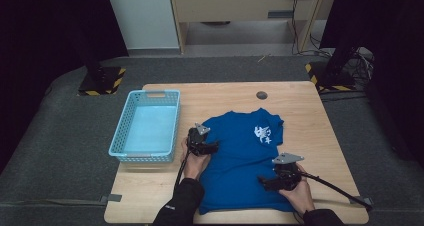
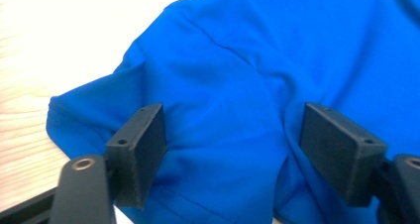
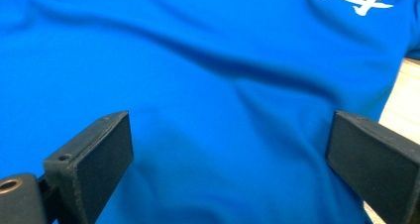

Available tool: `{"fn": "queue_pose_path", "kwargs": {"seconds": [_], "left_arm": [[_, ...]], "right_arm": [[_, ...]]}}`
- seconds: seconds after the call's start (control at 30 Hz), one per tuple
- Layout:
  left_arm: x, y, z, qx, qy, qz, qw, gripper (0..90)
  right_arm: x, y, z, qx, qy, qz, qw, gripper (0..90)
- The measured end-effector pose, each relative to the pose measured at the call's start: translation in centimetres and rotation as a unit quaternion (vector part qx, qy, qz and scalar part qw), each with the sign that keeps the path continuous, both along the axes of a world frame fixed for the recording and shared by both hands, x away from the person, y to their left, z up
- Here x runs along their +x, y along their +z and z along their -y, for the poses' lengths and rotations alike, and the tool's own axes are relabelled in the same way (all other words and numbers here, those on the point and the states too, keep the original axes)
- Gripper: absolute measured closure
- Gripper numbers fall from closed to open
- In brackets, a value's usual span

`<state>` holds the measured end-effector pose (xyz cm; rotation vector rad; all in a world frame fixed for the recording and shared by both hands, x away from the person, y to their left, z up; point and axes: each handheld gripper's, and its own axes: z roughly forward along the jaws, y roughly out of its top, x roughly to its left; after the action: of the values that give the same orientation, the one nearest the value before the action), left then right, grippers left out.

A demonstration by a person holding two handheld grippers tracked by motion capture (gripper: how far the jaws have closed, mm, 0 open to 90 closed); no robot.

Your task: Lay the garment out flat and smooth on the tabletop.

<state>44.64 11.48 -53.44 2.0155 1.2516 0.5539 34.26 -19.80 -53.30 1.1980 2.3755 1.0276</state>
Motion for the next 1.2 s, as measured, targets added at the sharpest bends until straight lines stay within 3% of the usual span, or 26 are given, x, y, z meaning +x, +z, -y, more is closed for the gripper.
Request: {"fn": "queue_pose_path", "kwargs": {"seconds": [0.23, 0.5, 0.67, 0.9, 1.2], "left_arm": [[0.8, 0.1, -1.3, 0.005, 0.023, -0.010, 0.9997, 18.9], [-0.4, 1.3, -0.2, 0.012, 0.000, -0.019, 0.9997, 19.1], [-2.3, 2.8, -0.2, -0.002, -0.025, -0.005, 0.9997, 21.3], [-6.2, 4.4, -1.3, -0.036, -0.047, -0.009, 0.9982, 19.5], [-12.2, 4.6, -3.0, -0.040, -0.065, -0.004, 0.9971, 13.9]], "right_arm": [[0.0, -0.1, 0.0, -0.011, 0.002, 0.003, 0.9999, 3.3], [0.0, 0.6, 0.4, -0.012, -0.013, 0.006, 0.9998, 4.7], [0.0, 2.3, 1.2, 0.014, -0.030, 0.037, 0.9988, 6.0], [0.4, 3.9, 2.6, 0.014, -0.051, 0.076, 0.9957, 7.0], [1.6, 5.5, 4.1, 0.051, -0.078, 0.087, 0.9918, 8.1]]}}
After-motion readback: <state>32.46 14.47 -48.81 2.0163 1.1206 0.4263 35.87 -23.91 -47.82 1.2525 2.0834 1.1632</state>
